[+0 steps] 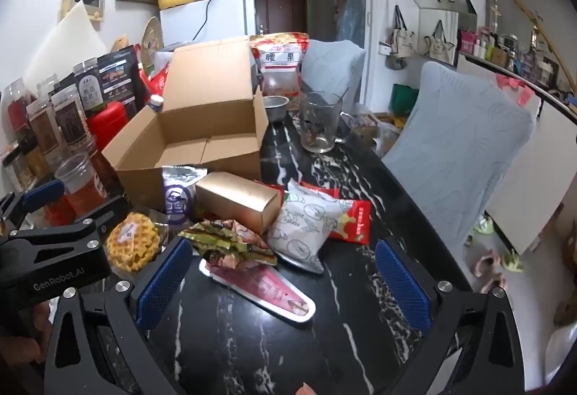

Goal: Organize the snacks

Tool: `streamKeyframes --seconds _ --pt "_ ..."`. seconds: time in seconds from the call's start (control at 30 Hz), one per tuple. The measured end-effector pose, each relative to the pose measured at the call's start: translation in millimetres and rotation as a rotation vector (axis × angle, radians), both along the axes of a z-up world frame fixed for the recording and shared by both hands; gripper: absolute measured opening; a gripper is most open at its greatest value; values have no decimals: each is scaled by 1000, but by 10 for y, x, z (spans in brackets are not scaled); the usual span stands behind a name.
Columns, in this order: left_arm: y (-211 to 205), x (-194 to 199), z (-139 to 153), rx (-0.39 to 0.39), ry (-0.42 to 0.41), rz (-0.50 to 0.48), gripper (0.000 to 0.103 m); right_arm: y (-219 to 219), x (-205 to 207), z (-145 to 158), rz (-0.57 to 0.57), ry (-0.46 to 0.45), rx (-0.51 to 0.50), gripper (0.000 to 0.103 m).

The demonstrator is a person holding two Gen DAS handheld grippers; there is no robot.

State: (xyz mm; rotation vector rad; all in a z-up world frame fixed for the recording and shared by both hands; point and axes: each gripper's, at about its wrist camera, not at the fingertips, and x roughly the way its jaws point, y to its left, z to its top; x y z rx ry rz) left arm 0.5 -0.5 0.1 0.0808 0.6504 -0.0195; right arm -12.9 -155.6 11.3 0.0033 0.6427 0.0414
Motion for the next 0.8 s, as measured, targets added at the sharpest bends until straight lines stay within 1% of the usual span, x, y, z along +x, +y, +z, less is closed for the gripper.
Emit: streamKeyframes --seconds 0.07,0.2,0.3,0.33,0.37,0.43,0.53,0.8 --pt "9 -9 1 -14 -12 -7 103 4 5 3 1 5 -4 103" --pt "1 -11 2 -8 -7 -13 103 -7 12 8 -2 10 3 103" --pt "-11 -4 1 -8 -2 -13 103 1 59 -60 -3 15 4 103" --pt "-44 84 41 -10 -1 -15 103 5 63 -73 -5 15 3 103" --pt "-1 33 17 -20 -15 -13 103 6 57 -78 -6 14 1 103" --pt "5 26 -5 -18 -15 -16 103 16 54 -107 -3 15 -2 103" --pt "-4 12 -3 -16 -15 -18 103 19 79 -65 2 25 -8 103" --pt "41 55 -28 -28 -6 -23 103 25 88 -66 9 29 -8 103"
